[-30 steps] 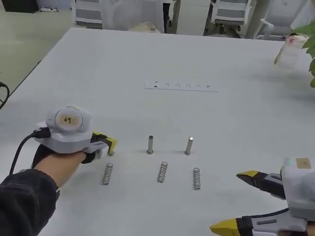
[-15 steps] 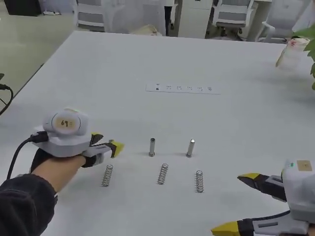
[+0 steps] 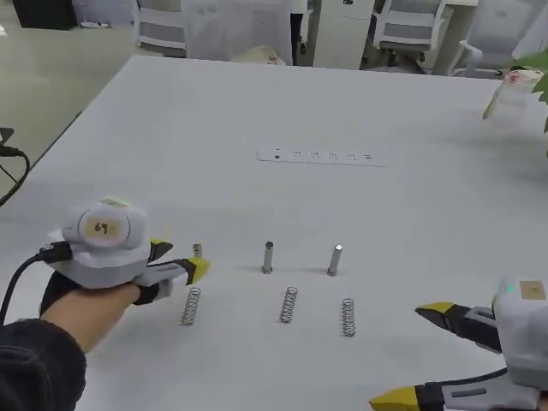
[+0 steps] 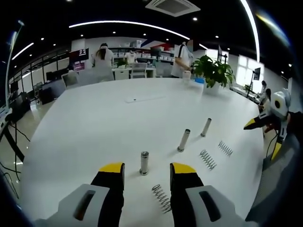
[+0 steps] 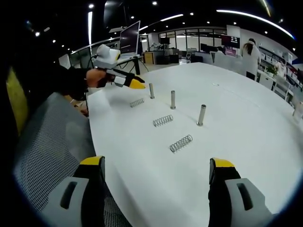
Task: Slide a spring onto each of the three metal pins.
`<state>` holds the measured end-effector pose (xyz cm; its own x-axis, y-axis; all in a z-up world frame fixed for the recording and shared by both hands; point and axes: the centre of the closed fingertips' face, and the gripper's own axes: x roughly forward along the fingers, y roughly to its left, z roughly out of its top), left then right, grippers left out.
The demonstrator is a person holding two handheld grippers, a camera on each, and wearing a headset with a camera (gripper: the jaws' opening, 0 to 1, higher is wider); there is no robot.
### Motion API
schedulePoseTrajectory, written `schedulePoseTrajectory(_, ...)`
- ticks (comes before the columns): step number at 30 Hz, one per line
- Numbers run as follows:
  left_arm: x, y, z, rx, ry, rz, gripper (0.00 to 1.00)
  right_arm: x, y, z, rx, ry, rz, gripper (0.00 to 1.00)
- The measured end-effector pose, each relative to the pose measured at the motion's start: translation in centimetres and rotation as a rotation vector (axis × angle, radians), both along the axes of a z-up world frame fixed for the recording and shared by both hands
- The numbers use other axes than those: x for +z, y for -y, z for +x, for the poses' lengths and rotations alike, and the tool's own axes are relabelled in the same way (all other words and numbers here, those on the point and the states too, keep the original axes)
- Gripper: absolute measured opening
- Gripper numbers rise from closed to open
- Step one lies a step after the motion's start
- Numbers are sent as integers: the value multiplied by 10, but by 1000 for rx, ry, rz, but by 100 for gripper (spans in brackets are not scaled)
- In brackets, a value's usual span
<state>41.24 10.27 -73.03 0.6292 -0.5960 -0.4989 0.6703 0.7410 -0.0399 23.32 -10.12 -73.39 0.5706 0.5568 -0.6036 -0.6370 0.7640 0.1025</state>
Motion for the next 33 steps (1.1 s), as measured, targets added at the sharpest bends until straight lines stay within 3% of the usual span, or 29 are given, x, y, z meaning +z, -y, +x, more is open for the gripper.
schedulePoseTrajectory(14,-16,-10,-23,-1,-38,-3,31,1,-2,0,7,4,-6,90)
schedulePoseTrajectory(21,-28,-8,-37,-33,-53,37,30,1,-2,-2,9,6,-8,90)
schedulePoseTrajectory(25,-40,-6,-38,-53,-65,62,29,2,-2,-3,10,5,-10,90)
schedulePoseTrajectory(33,-48,-5,-39,-73,-70,81,28,2,-1,-2,2,4,-13,90)
